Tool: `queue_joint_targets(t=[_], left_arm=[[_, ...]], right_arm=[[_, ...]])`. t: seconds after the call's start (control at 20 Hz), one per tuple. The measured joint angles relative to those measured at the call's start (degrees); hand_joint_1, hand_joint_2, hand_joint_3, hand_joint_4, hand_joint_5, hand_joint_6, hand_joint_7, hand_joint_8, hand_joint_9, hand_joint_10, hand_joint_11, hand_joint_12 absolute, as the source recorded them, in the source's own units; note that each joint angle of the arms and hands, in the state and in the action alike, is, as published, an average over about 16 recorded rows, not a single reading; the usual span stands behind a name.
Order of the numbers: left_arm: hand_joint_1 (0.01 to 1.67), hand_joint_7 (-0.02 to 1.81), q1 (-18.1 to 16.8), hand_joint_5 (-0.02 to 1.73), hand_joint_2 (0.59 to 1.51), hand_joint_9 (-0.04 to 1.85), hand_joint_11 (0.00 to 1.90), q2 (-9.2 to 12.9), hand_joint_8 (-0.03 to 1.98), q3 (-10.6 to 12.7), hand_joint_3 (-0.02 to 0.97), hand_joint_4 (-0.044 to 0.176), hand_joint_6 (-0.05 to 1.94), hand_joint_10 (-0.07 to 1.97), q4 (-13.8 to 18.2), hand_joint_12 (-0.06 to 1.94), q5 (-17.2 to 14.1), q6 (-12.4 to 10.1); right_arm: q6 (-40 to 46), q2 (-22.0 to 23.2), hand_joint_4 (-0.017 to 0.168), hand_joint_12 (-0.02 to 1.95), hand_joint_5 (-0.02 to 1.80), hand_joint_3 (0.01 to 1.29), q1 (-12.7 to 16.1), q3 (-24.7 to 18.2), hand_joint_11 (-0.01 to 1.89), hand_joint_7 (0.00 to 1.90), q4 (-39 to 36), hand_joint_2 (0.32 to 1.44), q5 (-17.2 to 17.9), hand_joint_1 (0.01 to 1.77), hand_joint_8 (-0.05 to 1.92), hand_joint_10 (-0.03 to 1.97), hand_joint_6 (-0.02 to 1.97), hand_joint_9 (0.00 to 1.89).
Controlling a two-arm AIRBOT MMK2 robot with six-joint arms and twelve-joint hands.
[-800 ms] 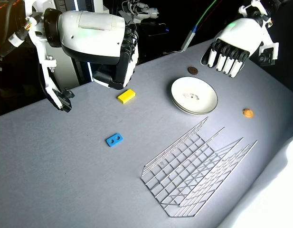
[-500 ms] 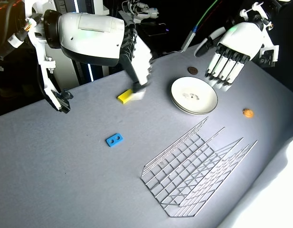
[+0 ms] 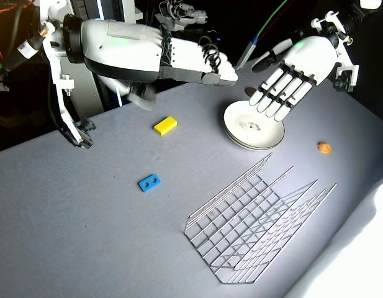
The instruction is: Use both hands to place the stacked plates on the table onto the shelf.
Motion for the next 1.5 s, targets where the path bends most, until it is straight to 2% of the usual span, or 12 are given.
queue_joint_targets(t=[0.2,0.3,0.7,1.05,1.5], left_arm=[[0.02,0.02,1.4,0.02,1.115,0.02,0.02,0.2,-0.01,3.5,0.067,-0.004,-0.01,0.0,2.5,-0.01,-2.0,0.1],[0.02,0.02,2.4,0.02,1.115,0.02,0.02,0.3,-0.01,5.2,0.065,-0.004,-0.01,0.0,3.6,-0.01,-3.0,0.3],[0.02,0.02,7.1,0.02,1.138,0.02,0.02,0.6,-0.01,10.0,0.046,-0.005,-0.01,0.0,5.6,0.0,-6.4,2.3],[0.02,0.02,11.6,0.02,1.159,0.02,0.02,-0.1,-0.01,11.1,0.027,-0.004,-0.01,0.0,5.4,0.01,-6.6,4.3],[0.02,0.02,15.2,0.02,1.159,0.01,0.02,-1.9,-0.01,11.5,0.014,-0.003,-0.01,0.0,4.7,0.02,-4.9,5.4]], right_arm=[[5.1,-0.4,0.0,0.12,0.02,0.02,0.4,0.8,0.02,0.02,-4.2,0.9,-2.6,1.16,0.01,0.01,0.02,0.02],[7.6,-0.7,0.0,0.15,0.02,0.02,0.6,1.2,0.02,0.02,-5.9,0.9,-4.0,1.25,0.01,0.01,0.02,0.02],[14.8,-1.7,0.0,0.34,0.02,0.02,1.4,2.5,0.01,0.02,-11.8,0.98,-9.0,1.23,0.01,0.01,0.02,0.02],[15.0,-2.0,0.0,0.46,0.02,0.02,1.5,2.6,0.01,0.02,-13.0,1.03,-10.3,1.2,0.01,0.01,0.02,0.02],[15.0,-2.2,0.0,0.57,0.02,0.02,1.2,2.6,0.01,0.02,-13.8,1.04,-10.5,1.17,0.01,0.01,0.02,0.02]])
